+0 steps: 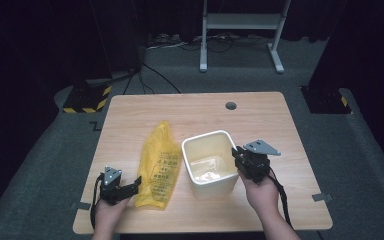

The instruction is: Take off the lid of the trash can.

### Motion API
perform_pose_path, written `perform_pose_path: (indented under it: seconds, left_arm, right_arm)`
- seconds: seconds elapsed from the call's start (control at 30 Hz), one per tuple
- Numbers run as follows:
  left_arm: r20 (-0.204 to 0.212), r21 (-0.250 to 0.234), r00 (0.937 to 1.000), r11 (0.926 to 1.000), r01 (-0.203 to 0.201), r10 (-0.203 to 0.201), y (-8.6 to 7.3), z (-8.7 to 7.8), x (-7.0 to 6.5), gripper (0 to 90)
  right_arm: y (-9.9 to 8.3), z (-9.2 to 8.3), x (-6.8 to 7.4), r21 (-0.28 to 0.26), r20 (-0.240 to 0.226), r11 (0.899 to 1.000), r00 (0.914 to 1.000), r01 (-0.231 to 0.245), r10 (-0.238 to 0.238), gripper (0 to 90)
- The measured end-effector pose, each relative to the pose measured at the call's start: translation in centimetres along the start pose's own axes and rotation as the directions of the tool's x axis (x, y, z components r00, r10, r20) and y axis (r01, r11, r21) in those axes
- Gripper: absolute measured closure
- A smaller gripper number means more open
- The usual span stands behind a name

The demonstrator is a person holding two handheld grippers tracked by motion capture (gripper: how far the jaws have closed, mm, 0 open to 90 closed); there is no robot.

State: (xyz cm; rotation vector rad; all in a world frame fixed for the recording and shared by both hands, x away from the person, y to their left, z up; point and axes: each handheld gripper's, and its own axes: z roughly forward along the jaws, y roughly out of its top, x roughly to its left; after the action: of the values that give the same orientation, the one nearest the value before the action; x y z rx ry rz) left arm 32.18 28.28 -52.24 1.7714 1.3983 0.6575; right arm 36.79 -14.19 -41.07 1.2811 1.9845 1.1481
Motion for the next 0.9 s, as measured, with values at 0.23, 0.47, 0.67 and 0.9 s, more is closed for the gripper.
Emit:
perform_pose_path:
  seconds: [0.23,0.47,0.67,0.9]
  left_arm:
    - [0.005,0.004,1.0,1.0,-0.008,0.008,0.0,0.0,-0.1,15.3]
    - [0.014,0.024,0.9998,0.9996,-0.014,0.014,-0.1,0.2,-0.3,15.3]
    - [0.016,0.019,0.9999,0.9998,-0.005,0.005,-0.1,0.1,-0.2,15.3]
    - [0.018,0.021,0.9997,0.9997,-0.014,0.013,-0.1,0.0,-0.2,15.3]
  right_arm:
    - [0.5,0.5,-0.2,0.003,0.005,1.0,0.9999,0.012,-0.012,79.3]
    - [0.7,0.6,-0.4,0.012,-0.005,1.0,0.9999,0.015,-0.015,77.4]
    - [0.9,0.7,-0.3,0.023,0.004,0.999,0.9995,0.031,-0.031,78.6]
    - [1.2,0.4,0.0,-0.001,0.025,0.999,0.999,0.037,-0.037,81.6]
